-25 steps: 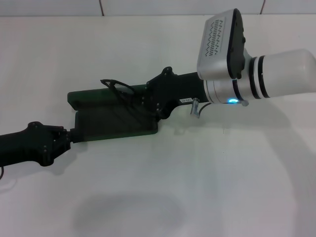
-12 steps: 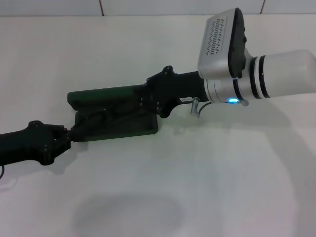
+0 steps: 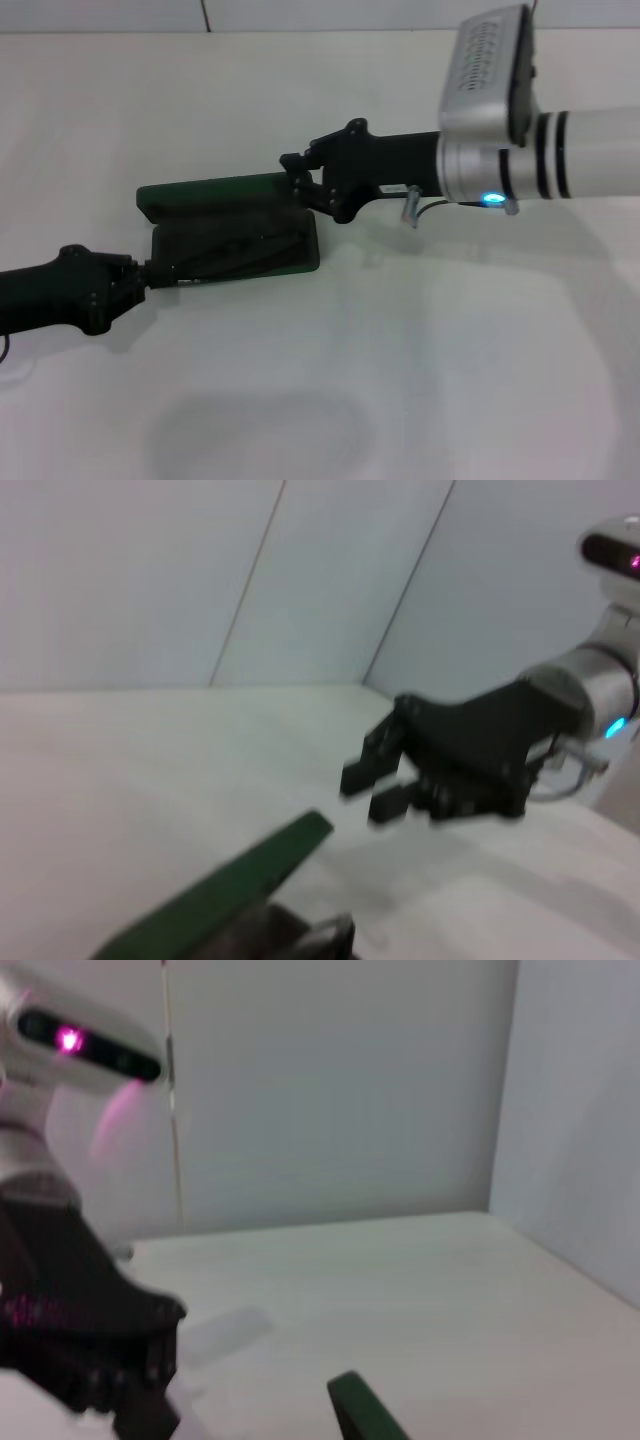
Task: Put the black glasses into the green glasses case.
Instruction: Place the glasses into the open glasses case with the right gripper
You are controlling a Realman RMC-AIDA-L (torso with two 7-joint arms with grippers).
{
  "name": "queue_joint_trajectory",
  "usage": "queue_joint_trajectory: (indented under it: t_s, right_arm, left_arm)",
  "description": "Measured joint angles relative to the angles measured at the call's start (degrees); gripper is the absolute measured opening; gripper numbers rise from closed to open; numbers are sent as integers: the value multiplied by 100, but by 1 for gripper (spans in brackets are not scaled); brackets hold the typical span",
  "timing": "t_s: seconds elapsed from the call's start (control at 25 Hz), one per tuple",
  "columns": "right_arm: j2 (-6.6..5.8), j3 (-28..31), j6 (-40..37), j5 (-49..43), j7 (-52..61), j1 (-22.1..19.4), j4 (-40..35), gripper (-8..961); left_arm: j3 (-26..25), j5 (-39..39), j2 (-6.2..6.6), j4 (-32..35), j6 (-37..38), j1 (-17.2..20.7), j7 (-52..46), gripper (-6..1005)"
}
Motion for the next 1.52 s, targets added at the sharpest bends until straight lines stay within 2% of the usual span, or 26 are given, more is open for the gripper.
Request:
queue_joint_trajectory:
  t_s: [0.24, 0.44, 0.56, 0.72, 0.88, 1.0, 1.52]
  right_arm:
    - [-59, 665, -693, -173, -53, -548, -103, 229]
    - [-53, 1527, -1480, -1031, -59, -1107, -113, 239]
    - [-42, 1872, -1807, -1378, -119, -1396, -124, 337]
    - [-46, 1991, -2004, -1470, -329, -1686, -124, 480]
    - [-53, 2005, -2055, -1562, -372, -1802, -108, 663]
    - [-53, 2012, -2109, -1599, -376, -1815, -78, 748]
    - [-41, 2029, -2151, -1626, -382, -1878, -117, 748]
  left_arm:
    - [9, 429, 10, 53, 2, -16, -131, 5]
    - [-3, 612, -97, 39, -121, -78, -127, 6]
    - [-14, 634, -156, 36, -327, -110, -122, 6]
    - [3, 695, -172, 0, -548, -173, -119, 6]
    - [1, 706, -172, 0, -757, -201, -110, 6]
    - [5, 718, -160, 11, -860, -221, -113, 6]
    - [-18, 1023, -144, 39, -1331, -379, -197, 6]
